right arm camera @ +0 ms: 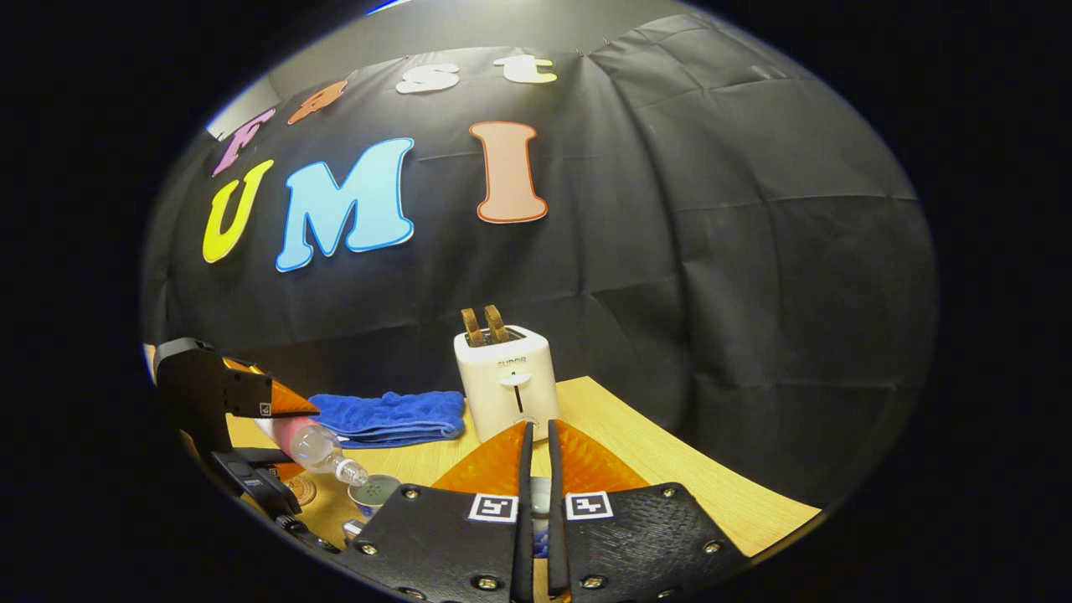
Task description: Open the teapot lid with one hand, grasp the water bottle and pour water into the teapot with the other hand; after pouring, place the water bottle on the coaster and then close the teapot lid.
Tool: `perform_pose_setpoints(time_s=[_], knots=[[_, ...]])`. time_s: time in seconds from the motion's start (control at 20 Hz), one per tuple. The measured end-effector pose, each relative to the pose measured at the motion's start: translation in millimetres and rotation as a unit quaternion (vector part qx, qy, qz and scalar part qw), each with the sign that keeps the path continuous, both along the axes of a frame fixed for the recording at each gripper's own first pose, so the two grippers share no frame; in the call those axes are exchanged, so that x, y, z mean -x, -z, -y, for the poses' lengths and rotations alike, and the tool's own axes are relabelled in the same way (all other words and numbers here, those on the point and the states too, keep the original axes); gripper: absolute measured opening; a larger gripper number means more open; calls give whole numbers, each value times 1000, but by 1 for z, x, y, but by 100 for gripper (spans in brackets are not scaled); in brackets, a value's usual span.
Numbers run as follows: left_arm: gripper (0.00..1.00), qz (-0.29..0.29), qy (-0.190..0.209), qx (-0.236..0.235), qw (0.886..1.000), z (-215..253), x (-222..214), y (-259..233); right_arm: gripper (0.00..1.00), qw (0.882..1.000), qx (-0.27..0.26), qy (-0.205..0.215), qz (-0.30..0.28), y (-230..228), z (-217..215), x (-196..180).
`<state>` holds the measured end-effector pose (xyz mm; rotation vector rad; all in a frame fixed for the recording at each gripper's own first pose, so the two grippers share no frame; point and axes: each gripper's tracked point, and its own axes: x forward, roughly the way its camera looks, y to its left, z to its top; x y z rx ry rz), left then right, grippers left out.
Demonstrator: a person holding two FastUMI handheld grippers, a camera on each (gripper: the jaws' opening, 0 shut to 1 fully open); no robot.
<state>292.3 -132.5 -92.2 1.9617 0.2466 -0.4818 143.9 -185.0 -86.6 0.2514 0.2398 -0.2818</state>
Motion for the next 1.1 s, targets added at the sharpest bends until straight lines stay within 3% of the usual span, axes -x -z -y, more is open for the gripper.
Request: perform_pose_setpoints(time_s=[0.45,1.1], knots=[[84,11,11,-82,996,-3,-5,-15,7,1000,1,-3,1,-1,-1,-1],[84,27,29,-145,989,5,-4,-31,7,1000,-2,-4,1,0,-2,-1]])
